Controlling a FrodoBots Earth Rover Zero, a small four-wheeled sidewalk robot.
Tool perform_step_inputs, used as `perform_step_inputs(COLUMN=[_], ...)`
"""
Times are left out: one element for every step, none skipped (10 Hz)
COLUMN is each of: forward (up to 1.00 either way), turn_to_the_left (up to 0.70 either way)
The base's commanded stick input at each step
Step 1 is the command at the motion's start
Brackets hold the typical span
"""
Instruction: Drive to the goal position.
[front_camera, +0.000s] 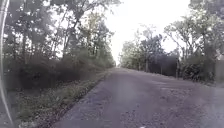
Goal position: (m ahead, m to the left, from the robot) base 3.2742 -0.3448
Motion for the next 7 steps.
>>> perform_step_inputs(forward=[0.05, 0.05, 0.05, 0.05, 0.05, 0.05, 0.05], turn_to_the_left=[0.0, 0.0, 0.0, 0.0, 0.0, 0.0, 0.0])
